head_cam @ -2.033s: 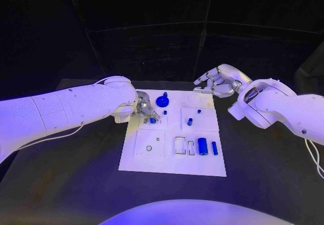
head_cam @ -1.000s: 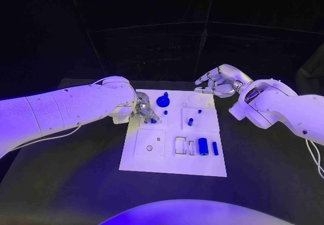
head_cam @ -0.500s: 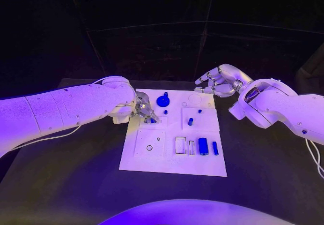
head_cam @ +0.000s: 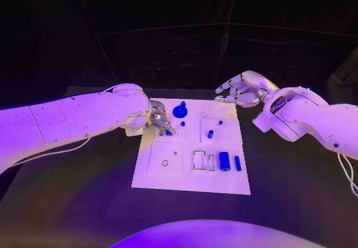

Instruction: Assemble the parts on the task board

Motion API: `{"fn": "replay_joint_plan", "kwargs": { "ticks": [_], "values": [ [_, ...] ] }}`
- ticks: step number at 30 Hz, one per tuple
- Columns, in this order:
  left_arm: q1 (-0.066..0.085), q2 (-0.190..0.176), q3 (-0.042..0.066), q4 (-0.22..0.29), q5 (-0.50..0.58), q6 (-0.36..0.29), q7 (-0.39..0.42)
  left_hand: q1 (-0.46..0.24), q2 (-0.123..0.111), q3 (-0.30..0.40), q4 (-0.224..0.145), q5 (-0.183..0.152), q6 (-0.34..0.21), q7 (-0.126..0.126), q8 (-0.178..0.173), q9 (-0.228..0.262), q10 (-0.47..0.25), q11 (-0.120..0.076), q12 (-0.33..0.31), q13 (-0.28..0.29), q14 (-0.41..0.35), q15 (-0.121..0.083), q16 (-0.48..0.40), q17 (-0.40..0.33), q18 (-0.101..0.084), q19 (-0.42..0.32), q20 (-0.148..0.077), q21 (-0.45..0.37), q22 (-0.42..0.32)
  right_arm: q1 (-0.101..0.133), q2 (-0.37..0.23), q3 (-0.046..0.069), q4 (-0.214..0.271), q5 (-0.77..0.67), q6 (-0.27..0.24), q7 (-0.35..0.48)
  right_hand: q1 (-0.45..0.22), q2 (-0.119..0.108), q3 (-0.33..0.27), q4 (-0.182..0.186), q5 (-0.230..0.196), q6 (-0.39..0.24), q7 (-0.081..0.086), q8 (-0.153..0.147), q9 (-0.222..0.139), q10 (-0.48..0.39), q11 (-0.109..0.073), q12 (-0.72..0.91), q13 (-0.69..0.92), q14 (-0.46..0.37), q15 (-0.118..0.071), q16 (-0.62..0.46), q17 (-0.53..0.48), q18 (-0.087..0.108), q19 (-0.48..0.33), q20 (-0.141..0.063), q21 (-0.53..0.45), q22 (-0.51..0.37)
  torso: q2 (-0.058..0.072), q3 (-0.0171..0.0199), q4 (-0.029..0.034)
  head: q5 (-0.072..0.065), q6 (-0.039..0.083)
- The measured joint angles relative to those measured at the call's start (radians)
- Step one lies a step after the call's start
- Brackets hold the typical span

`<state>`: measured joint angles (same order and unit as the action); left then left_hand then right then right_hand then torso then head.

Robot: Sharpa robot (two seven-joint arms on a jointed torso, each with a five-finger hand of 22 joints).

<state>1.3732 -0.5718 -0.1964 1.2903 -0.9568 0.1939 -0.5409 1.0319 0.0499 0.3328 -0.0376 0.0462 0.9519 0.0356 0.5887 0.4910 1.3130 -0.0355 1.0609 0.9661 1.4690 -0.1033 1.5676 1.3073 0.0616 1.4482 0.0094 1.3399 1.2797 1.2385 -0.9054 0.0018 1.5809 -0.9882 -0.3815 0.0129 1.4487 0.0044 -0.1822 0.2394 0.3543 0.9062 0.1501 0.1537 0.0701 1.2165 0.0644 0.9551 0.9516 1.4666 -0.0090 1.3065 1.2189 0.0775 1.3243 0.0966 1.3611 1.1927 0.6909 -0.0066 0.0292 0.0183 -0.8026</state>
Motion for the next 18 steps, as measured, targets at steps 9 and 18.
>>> {"fn": "replay_joint_plan", "kwargs": {
  "ticks": [9, 18],
  "values": [
    [0.0, 0.0, 0.0, 0.0, 0.013, -0.011, 0.0, 0.034, 0.013, 0.046, -0.019, -0.006, -0.007, 0.003, -0.025, -0.012, -0.003, 0.002, -0.011, -0.005, -0.004, 0.004, 0.0, 0.0, 0.0, 0.0, 0.0, 0.0, -0.001, 0.0, 0.0, 0.0, 0.0, 0.0, 0.002, -0.001, 0.0, 0.0, 0.0, 0.0, 0.0, 0.0, 0.0, 0.0, 0.0, 0.0, 0.0, 0.0, 0.0, 0.0, 0.0, 0.0, 0.0, 0.0, 0.0, 0.0, 0.0, 0.0, 0.0, 0.0001, 0.0, -0.002, 0.0],
    [0.001, -0.005, 0.0, 0.006, 0.026, -0.024, 0.0, 0.044, 0.014, 0.07, 0.003, -0.001, -0.013, 0.005, -0.035, -0.018, -0.011, 0.004, -0.017, -0.015, -0.002, 0.009, 0.0, 0.0, 0.0, -0.003, 0.003, -0.004, -0.001, 0.0, 0.001, 0.0, 0.0, 0.0, 0.003, -0.001, 0.0, 0.0, 0.0, 0.0, 0.0, 0.0, 0.0, 0.0, 0.0, 0.0, 0.0, 0.0, 0.0, 0.0, 0.0, 0.0, 0.0, 0.0, 0.0, 0.0, 0.0, 0.0, 0.0, 0.0001, 0.0001, -0.002, 0.0]
  ]
}}
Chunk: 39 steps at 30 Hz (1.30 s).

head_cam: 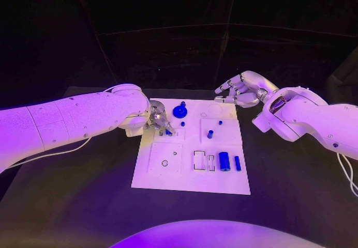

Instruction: Assemble the parts on the task board

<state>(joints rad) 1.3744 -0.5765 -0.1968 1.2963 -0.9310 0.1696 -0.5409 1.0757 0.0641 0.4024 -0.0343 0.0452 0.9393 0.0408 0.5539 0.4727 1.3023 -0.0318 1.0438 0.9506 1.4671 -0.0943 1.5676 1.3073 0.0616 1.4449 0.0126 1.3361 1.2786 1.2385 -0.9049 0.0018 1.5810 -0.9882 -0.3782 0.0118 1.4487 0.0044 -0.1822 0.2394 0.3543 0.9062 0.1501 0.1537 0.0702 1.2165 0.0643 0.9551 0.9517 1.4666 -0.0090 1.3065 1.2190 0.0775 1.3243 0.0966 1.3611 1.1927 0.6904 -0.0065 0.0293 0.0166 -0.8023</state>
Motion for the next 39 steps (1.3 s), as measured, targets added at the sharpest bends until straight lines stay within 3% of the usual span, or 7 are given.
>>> {"fn": "replay_joint_plan", "kwargs": {
  "ticks": [22, 39],
  "values": [
    [0.006, 0.04, 0.001, -0.041, 0.012, -0.011, 0.0, 0.0, 0.0, 0.011, 0.011, -0.002, 0.002, 0.006, -0.003, 0.002, 0.0, 0.0, -0.006, -0.001, 0.0, 0.0, 0.0, 0.0, 0.0, -0.003, 0.003, 0.0, 0.0, 0.0, 0.0, 0.0, 0.001, 0.0, 0.002, -0.001, 0.0, 0.0, 0.0, 0.0, 0.004, 0.0, 0.0, 0.0, 0.0, 0.0, 0.0, 0.0, 0.0, 0.0, 0.0, 0.0, 0.001, 0.0, 0.0, 0.0, 0.0, 0.0, 0.0, 0.001, 0.0004, 0.002, 0.002],
    [0.008, 0.066, 0.001, -0.067, 0.008, -0.007, 0.0, 0.0, 0.0, 0.02, 0.018, -0.002, 0.008, 0.004, -0.002, 0.011, -0.002, 0.002, -0.006, 0.001, 0.0, 0.0, 0.0, 0.0, 0.0, -0.003, 0.003, 0.0, 0.004, 0.0, -0.001, 0.0, 0.004, 0.0, 0.003, -0.003, 0.0, 0.0, 0.0, 0.0, 0.008, 0.0, 0.0, 0.005, 0.0, 0.0, 0.0, 0.0, 0.0, 0.0, 0.0, 0.0, 0.001, 0.0, 0.0, 0.0, 0.0, 0.0, 0.0, -0.0003, 0.0005, 0.0, 0.0]
  ]
}}
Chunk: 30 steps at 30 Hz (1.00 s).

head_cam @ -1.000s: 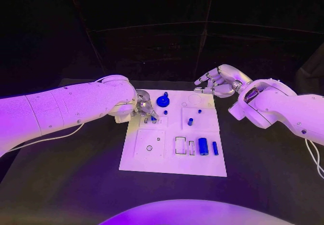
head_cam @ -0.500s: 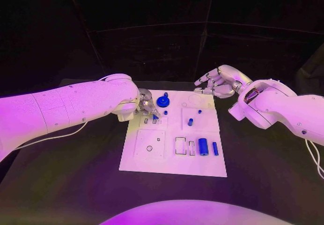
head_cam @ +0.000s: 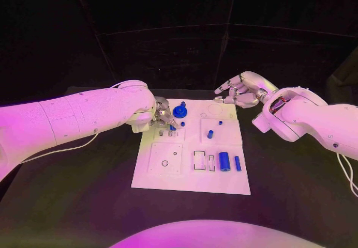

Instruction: Assemble the parts on the task board

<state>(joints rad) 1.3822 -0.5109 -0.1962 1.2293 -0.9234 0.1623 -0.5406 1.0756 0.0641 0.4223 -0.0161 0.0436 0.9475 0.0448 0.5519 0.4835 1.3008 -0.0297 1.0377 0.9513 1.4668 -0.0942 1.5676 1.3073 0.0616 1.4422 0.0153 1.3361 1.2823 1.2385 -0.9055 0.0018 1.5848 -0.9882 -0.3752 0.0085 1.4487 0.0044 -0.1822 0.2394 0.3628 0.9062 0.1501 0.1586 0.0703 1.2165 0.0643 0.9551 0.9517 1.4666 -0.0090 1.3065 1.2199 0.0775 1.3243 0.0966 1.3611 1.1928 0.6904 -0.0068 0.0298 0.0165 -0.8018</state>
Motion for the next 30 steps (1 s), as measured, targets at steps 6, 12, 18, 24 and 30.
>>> {"fn": "replay_joint_plan", "kwargs": {
  "ticks": [6, 12, 18, 24, 30],
  "values": [
    [0.0, -0.007, 0.001, 0.009, -0.001, 0.01, 0.0, 0.007, -0.007, 0.0, 0.0, 0.0, 0.005, -0.002, 0.009, 0.007, 0.008, -0.004, 0.0, 0.001, 0.0, 0.0, 0.0, 0.0, 0.0, 0.0, 0.0, 0.0, 0.002, 0.0, 0.0, 0.0, 0.0, 0.0, 0.0, 0.0, 0.0, 0.0, 0.0, 0.0, 0.0, 0.0, 0.0, 0.0, 0.0, 0.0, 0.0, 0.0, 0.0, 0.0, 0.0, 0.0, 0.0, 0.0, 0.0, 0.0, 0.0, 0.0, 0.0, -0.0006, 0.0, 0.0, 0.002],
    [0.012, -0.019, -0.001, 0.019, 0.0, 0.073, -0.001, 0.003, -0.019, 0.0, 0.0, 0.0, 0.006, -0.002, 0.014, 0.012, 0.009, -0.006, 0.004, 0.001, 0.0, 0.0, 0.0, 0.0, 0.0, 0.0, 0.0, 0.0, 0.003, 0.0, 0.0, 0.0, -0.001, 0.0, 0.0, 0.0, 0.0, 0.0, 0.0, 0.0, 0.0, 0.0, 0.0, 0.0, 0.0, 0.0, 0.0, 0.0, 0.0, 0.0, 0.0, 0.0, 0.0, 0.0, 0.0, 0.0, 0.0, 0.0, 0.0, -0.0007, 0.0001, 0.0, 0.003],
    [0.032, -0.011, 0.0, 0.016, 0.002, 0.164, -0.003, -0.004, -0.016, 0.006, 0.005, 0.0, 0.011, -0.004, 0.02, 0.019, 0.013, -0.003, 0.004, -0.005, 0.0, 0.0, 0.0, 0.0, 0.0, 0.0, 0.0, -0.007, -0.001, 0.0, 0.002, 0.0, -0.002, 0.0, 0.0, 0.0, 0.0, 0.0, 0.0, 0.0, 0.0, 0.0, 0.0, 0.0, 0.0, 0.0, 0.0, 0.0, 0.0, 0.0, 0.0, 0.0, 0.0, 0.0, 0.0, 0.0, 0.0, 0.0, 0.0, -0.0004, 0.0001, 0.0, 0.003],
    [0.045, 0.016, 0.0, -0.012, 0.002, 0.223, -0.005, -0.029, -0.009, 0.023, 0.003, 0.0, 0.014, -0.004, 0.029, 0.03, 0.013, -0.002, -0.004, -0.012, 0.0, 0.0, 0.0, 0.0, 0.0, 0.0, 0.0, -0.008, -0.003, 0.0, 0.003, 0.0, -0.003, 0.0, 0.001, -0.001, 0.0, 0.0, 0.0, 0.0, 0.0, 0.0, 0.0, 0.0, 0.0, 0.0, 0.0, 0.0, 0.0, 0.0, 0.0, 0.0, 0.0, 0.0, 0.0, 0.0, 0.0, 0.0, 0.0, -0.0001, 0.0, 0.002, 0.002],
    [0.05, 0.048, -0.001, -0.045, -0.002, 0.259, -0.007, -0.03, -0.01, 0.027, 0.001, -0.001, 0.014, -0.004, 0.033, 0.036, 0.013, -0.002, -0.004, -0.013, 0.0, 0.0, 0.0, 0.0, 0.0, 0.0, 0.0, -0.008, -0.003, 0.0, 0.005, 0.0, -0.004, 0.0, 0.001, -0.001, 0.0, 0.0, 0.0, 0.0, 0.0, 0.0, 0.0, 0.0, 0.0, 0.0, 0.0, 0.0, 0.0, 0.0, 0.0, 0.0, 0.0, 0.0, 0.0, 0.0, 0.0, 0.0, 0.0, 0.0003, -0.0001, 0.003, 0.001]
  ]
}}
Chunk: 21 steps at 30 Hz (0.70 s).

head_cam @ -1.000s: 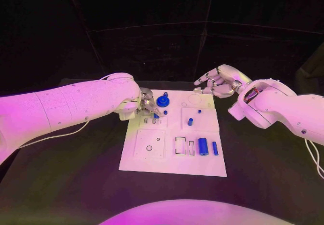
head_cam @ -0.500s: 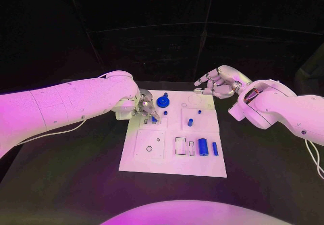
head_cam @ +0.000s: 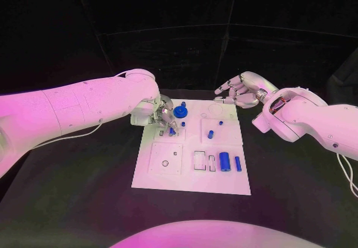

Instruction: Assemble the parts on the task board

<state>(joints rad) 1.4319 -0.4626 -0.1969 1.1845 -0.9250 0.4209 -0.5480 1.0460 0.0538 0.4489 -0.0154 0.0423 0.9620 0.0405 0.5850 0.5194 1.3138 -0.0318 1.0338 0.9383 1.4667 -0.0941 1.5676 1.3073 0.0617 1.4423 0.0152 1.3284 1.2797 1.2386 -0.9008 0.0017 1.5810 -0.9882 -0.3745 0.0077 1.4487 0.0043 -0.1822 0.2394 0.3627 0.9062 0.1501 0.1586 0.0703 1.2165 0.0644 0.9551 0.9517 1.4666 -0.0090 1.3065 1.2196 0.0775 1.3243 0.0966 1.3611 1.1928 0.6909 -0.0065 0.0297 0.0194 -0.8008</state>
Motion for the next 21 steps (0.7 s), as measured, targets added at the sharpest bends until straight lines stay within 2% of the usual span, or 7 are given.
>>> {"fn": "replay_joint_plan", "kwargs": {
  "ticks": [6, 11, 21],
  "values": [
    [0.001, 0.022, -0.003, -0.028, -0.019, 0.008, -0.002, 0.0, 0.0, 0.0, 0.0, 0.0, 0.0, 0.0, 0.004, 0.009, 0.0, 0.0, 0.0, 0.0, 0.0, 0.0, 0.0, 0.0, 0.0, 0.0, 0.0, 0.0, 0.004, 0.0, 0.001, 0.0, -0.001, 0.0, 0.0, 0.0, 0.0, 0.0, 0.0, 0.0, 0.0, 0.0, 0.0, 0.0, 0.0, 0.0, 0.0, 0.0, 0.0, 0.0, 0.0, 0.0, 0.0, 0.0, 0.0, 0.0, 0.0, 0.0, 0.0, 0.0, 0.0, 0.001, -0.002],
    [0.002, 0.035, -0.017, -0.047, -0.035, 0.008, -0.004, 0.001, 0.001, 0.001, -0.001, -0.003, 0.0, 0.0, 0.004, 0.01, 0.0, 0.0, 0.0, 0.0, 0.0, 0.0, 0.0, 0.0, 0.0, 0.0, 0.0, 0.0, 0.004, 0.0, 0.002, 0.0, -0.001, 0.0, 0.0, 0.0, 0.0, 0.0, -0.002, -0.002, 0.001, 0.0, 0.0, 0.0, 0.0, 0.0, 0.0, 0.0, 0.0, 0.0, 0.0, 0.0, 0.001, 0.0, 0.0, 0.0, 0.0, 0.0, 0.0, 0.0001, 0.0, 0.002, -0.004],
    [-0.002, 0.052, -0.027, -0.078, -0.046, 0.008, -0.006, -0.002, 0.005, 0.001, -0.002, 0.001, -0.003, -0.002, 0.008, 0.013, 0.005, -0.002, 0.0, 0.0, 0.0, 0.0, 0.0, 0.0, 0.0, 0.0, 0.0, 0.0, 0.005, 0.0, 0.004, 0.0, -0.001, 0.0, 0.0, 0.0, 0.0, 0.0, -0.003, -0.003, 0.007, -0.003, -0.003, 0.0, 0.0, 0.0, 0.0, 0.0, 0.0, 0.0, 0.0, 0.0, 0.001, 0.0, 0.0, 0.0, 0.0, 0.0, 0.0, -0.0006, -0.0003, 0.003, -0.005]
  ]
}}
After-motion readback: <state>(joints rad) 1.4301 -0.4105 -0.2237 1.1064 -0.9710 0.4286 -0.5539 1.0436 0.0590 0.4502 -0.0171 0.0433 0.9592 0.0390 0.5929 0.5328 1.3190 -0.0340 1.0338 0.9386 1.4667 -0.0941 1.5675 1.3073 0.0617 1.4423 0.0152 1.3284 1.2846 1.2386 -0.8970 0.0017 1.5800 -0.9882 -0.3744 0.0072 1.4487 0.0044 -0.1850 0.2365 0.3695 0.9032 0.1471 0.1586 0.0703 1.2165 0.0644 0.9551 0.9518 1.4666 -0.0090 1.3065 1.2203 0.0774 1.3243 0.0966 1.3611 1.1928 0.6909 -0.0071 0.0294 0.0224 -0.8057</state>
